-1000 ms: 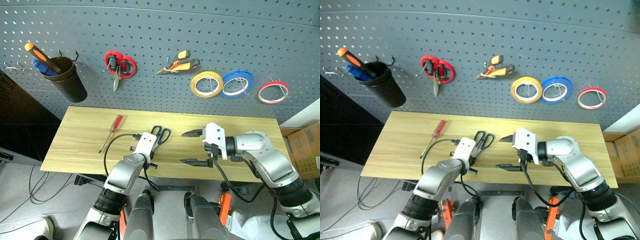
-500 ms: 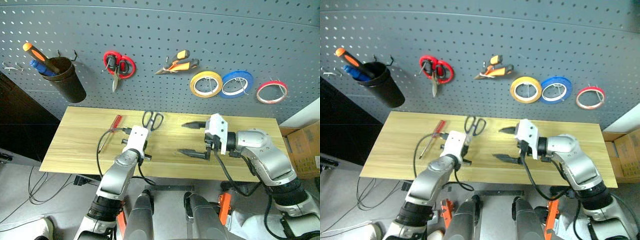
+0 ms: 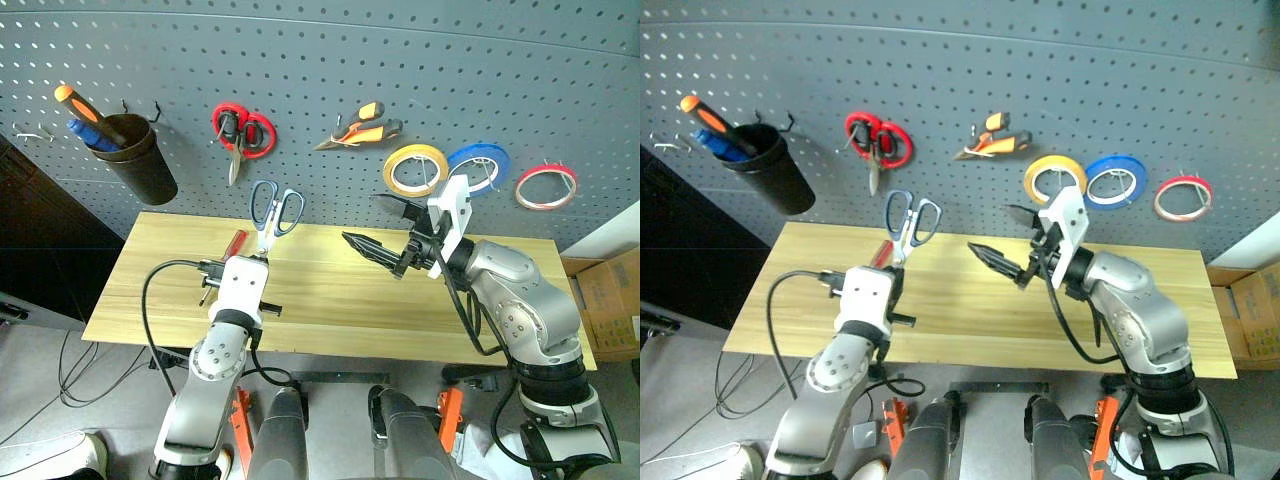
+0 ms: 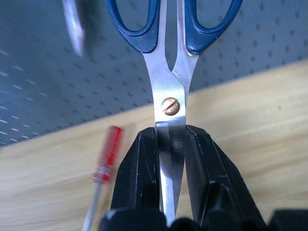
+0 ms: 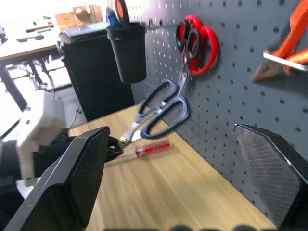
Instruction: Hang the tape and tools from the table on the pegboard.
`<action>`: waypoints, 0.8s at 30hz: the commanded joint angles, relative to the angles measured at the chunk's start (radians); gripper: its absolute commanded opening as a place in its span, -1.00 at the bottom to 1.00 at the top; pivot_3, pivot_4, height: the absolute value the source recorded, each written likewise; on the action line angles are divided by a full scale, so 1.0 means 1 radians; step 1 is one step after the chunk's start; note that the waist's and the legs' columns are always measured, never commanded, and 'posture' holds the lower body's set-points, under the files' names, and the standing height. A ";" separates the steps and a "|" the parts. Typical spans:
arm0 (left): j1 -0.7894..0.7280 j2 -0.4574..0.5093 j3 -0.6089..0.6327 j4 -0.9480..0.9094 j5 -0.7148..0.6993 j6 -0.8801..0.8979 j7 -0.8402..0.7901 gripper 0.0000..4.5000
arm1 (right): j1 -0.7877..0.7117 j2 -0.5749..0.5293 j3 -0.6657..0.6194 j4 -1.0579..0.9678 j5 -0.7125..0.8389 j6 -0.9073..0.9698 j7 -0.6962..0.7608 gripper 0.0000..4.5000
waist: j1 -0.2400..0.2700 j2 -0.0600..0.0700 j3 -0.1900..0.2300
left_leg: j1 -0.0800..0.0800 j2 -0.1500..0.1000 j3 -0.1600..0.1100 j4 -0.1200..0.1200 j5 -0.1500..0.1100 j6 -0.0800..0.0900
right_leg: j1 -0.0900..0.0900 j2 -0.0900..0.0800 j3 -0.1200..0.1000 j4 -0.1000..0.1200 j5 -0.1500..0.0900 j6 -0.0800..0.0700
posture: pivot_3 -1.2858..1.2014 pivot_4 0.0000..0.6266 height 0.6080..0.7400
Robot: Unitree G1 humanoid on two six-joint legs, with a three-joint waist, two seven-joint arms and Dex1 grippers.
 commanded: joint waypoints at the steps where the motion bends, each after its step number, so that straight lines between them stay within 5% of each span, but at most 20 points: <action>1: 0.003 -0.012 0.039 -0.109 0.027 -0.071 0.022 -0.81 | -0.017 0.020 -0.012 -0.079 0.031 0.011 -0.040 1.00 | 0.008 0.000 -0.004 | 0.000 0.000 0.000 0.000 0.000 0.000 | 0.000 0.000 0.000 0.000 0.000 0.000 | 0.14 -0.40 1.00; 12: -0.023 -0.062 0.098 -0.115 0.098 -0.107 0.085 -0.81 | -0.028 0.087 -0.007 -0.119 0.122 0.010 -0.041 1.00 | 0.012 -0.002 -0.037 | 0.001 0.000 0.001 0.001 0.000 0.000 | 0.001 0.001 0.000 0.000 0.001 0.000 | 0.17 -0.51 1.00; 24: -0.144 -0.062 0.133 0.068 0.015 -0.131 0.008 -0.81 | -0.061 0.066 0.010 -0.081 0.093 -0.008 -0.048 1.00 | 0.012 -0.003 -0.075 | 0.002 0.000 0.001 0.002 0.000 0.000 | 0.003 0.001 -0.001 0.001 0.001 0.000 | 0.15 -0.53 1.00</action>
